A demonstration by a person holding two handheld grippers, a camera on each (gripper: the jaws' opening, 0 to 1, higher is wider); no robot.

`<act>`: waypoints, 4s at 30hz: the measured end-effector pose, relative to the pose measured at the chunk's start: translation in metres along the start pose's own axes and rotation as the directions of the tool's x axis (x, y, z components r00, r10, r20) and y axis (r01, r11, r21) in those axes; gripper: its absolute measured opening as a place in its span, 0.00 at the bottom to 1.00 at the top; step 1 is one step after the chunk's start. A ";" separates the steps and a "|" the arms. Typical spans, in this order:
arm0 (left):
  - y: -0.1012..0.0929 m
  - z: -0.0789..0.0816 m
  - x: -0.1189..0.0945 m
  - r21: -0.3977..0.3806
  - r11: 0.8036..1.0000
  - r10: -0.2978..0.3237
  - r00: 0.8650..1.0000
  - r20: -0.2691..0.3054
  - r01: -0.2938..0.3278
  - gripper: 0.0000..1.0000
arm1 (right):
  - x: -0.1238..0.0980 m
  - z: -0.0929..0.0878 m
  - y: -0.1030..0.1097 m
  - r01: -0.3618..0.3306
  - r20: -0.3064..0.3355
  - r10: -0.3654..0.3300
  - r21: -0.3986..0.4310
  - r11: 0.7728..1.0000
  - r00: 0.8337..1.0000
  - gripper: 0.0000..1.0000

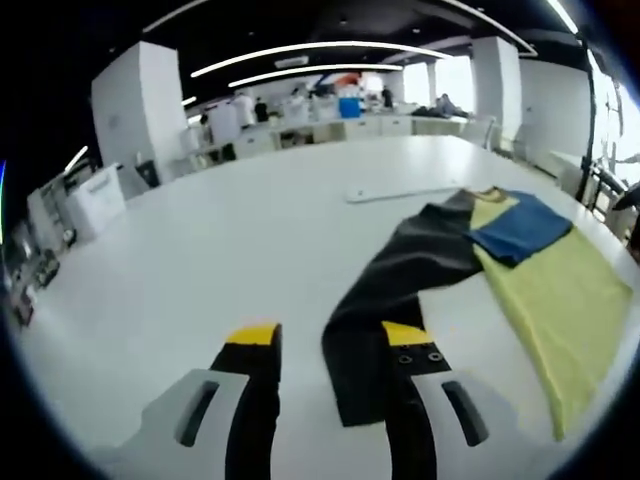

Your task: Fold the garment on the visible template until the final outline fits inside the template.

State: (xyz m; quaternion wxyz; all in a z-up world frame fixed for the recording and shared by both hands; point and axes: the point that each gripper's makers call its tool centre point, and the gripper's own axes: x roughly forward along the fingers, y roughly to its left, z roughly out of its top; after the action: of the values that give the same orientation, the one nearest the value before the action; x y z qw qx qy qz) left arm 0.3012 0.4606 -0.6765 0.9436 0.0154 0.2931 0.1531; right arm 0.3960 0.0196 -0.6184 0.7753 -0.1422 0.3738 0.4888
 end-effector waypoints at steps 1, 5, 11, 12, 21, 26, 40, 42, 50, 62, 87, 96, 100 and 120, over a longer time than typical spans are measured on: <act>0.001 -0.001 0.003 -0.007 1.000 0.003 1.000 -0.010 -0.003 0.33 | 0.000 0.001 0.001 0.000 0.001 0.000 -0.001 1.000 1.000 0.90; 0.000 -0.005 0.019 -0.007 1.000 -0.001 1.000 -0.025 0.001 0.33 | 0.000 0.004 0.001 0.010 0.009 -0.010 -0.016 1.000 1.000 0.92; 0.001 -0.008 0.034 0.042 0.999 0.013 1.000 -0.028 -0.012 0.27 | -0.001 0.006 0.001 0.019 0.019 -0.019 0.006 1.000 1.000 0.91; 0.000 -0.009 0.037 0.061 0.998 0.011 0.999 -0.030 -0.010 0.26 | 0.000 0.005 0.001 0.018 0.019 -0.019 0.020 1.000 1.000 0.91; -0.004 -0.013 0.050 0.152 0.988 0.016 0.999 -0.048 -0.008 0.16 | -0.003 0.002 -0.003 0.040 0.014 -0.041 0.056 0.998 0.999 0.89; -0.008 -0.011 0.048 0.209 0.978 0.011 0.999 -0.040 -0.003 0.10 | -0.005 0.001 -0.005 0.053 0.019 -0.054 0.068 0.996 0.998 0.87; -0.004 -0.017 0.030 0.194 0.980 0.052 0.998 -0.020 -0.047 0.00 | -0.008 0.005 -0.002 0.060 0.038 -0.063 0.086 0.994 0.997 0.84; -0.005 -0.019 0.028 0.198 0.979 0.054 0.998 -0.019 -0.049 0.00 | -0.007 0.004 -0.001 0.058 0.036 -0.061 0.084 0.995 0.997 0.84; -0.009 -0.024 0.023 0.173 0.983 0.060 0.998 -0.027 -0.055 0.00 | -0.007 0.001 0.004 0.054 0.031 -0.057 0.085 0.995 0.998 0.83; -0.011 -0.012 0.018 0.142 0.987 0.078 0.997 -0.030 -0.073 0.00 | -0.015 -0.002 0.003 0.058 0.036 -0.062 0.091 0.994 0.997 0.84; -0.071 0.089 0.013 0.130 0.991 -0.003 0.988 0.155 -0.018 0.00 | -0.026 -0.009 -0.005 0.057 0.066 -0.065 0.111 0.992 0.996 0.85; -0.100 0.115 0.017 0.148 0.989 -0.049 0.979 0.197 0.020 0.00 | -0.030 -0.014 -0.009 0.064 0.073 -0.074 0.125 0.990 0.995 0.85; -0.117 0.125 0.017 0.196 0.980 -0.084 0.973 0.215 0.041 0.00 | -0.031 -0.013 -0.010 0.063 0.082 -0.074 0.131 0.989 0.994 0.85; -0.214 0.172 0.027 0.363 0.918 -0.266 0.928 0.259 0.162 0.00 | -0.031 -0.024 -0.009 0.060 0.078 -0.073 0.151 0.987 0.994 0.85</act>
State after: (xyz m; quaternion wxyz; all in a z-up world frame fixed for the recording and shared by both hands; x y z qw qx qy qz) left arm 0.4782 0.2755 -0.5746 0.9719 0.1664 0.1663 -0.0085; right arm 0.3855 -0.0191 -0.6134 0.8145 -0.0758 0.3717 0.4389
